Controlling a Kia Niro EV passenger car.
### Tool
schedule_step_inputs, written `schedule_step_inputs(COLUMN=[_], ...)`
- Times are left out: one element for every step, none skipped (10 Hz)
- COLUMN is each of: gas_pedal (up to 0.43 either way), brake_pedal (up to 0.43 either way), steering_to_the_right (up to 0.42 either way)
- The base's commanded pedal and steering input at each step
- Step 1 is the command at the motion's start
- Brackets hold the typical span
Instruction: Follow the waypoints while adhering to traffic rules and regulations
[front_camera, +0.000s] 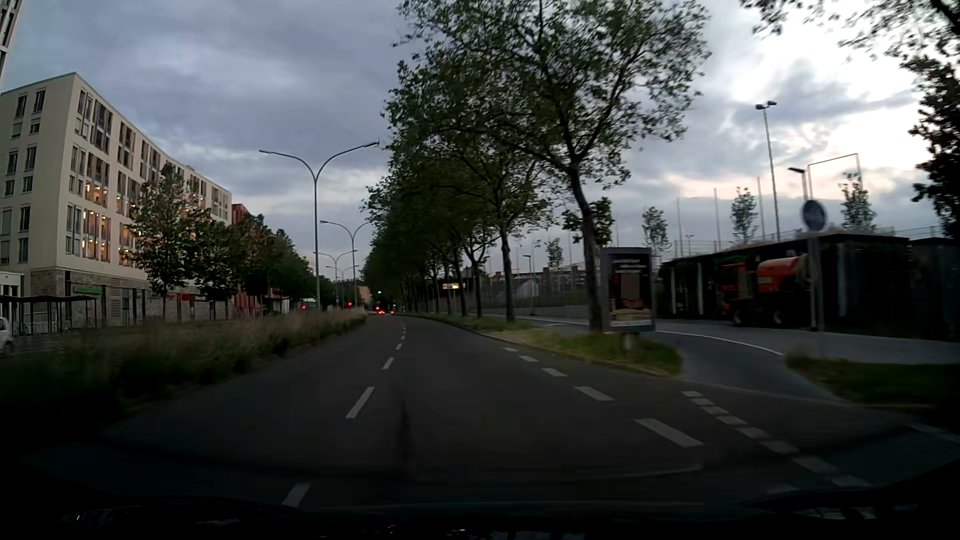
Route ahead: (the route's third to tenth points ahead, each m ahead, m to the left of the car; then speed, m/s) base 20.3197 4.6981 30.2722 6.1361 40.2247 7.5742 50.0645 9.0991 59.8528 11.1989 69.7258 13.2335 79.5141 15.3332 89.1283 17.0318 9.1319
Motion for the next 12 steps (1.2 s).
schedule_step_inputs(gas_pedal=[0.177, 0.177, 0.189, 0.189, 0.189, 0.189, 0.189, 0.189, 0.189, 0.189, 0.189, 0.189], brake_pedal=[0.000, 0.000, 0.000, 0.000, 0.000, 0.000, 0.000, 0.000, 0.000, 0.000, 0.000, 0.000], steering_to_the_right=[-0.054, -0.047, -0.043, -0.041, -0.041, -0.041, -0.035, -0.027, -0.025, -0.025, -0.024, -0.022])
